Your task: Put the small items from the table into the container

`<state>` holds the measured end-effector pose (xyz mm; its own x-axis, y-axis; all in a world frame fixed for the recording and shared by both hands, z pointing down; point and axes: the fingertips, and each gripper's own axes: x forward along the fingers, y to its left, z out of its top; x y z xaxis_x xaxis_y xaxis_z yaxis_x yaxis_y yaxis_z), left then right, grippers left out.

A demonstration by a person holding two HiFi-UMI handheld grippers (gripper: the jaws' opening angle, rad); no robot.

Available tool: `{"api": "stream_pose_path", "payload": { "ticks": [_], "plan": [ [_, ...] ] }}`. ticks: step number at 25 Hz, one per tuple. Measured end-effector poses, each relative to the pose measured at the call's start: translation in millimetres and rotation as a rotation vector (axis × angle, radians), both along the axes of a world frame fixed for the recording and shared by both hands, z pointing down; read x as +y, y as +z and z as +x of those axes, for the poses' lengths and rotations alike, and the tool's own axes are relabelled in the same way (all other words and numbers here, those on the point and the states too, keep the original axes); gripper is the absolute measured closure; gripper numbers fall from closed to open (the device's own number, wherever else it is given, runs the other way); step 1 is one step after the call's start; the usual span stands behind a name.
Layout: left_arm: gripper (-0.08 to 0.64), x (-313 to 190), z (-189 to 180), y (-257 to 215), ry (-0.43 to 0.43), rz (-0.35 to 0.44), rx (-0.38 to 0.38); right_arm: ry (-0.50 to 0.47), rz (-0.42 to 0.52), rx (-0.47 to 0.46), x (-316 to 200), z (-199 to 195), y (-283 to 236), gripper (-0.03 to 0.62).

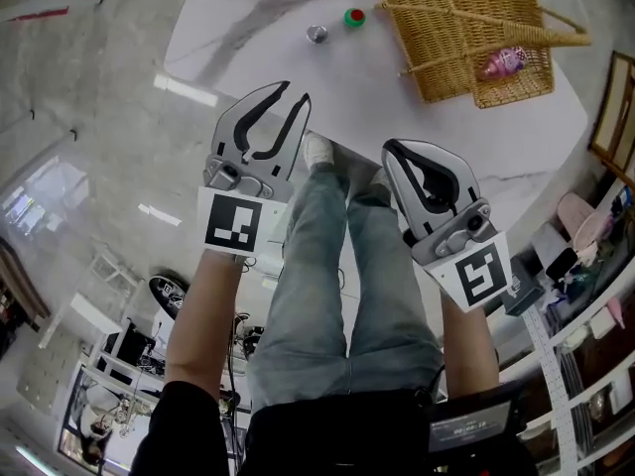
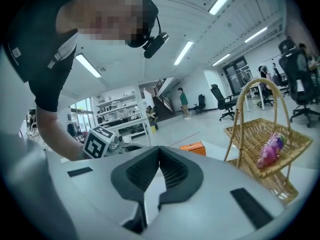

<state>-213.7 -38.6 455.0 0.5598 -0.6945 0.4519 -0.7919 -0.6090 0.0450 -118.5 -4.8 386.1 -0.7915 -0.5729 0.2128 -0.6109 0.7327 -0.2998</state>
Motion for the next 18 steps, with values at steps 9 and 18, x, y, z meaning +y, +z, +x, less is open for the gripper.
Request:
{"api": "stream_pose_path", "payload": {
  "ticks": [9,18],
  "plan": [
    [0.401,-22,7,52,0.056,-0.045,-0.034,0.084,-0.033,0.002,4,5,15,0.583],
    [0.317,-52,11,108,0.095,-0.101,-0.098,0.139,-0.060,0.004,3,9,33,0.583]
  ]
}}
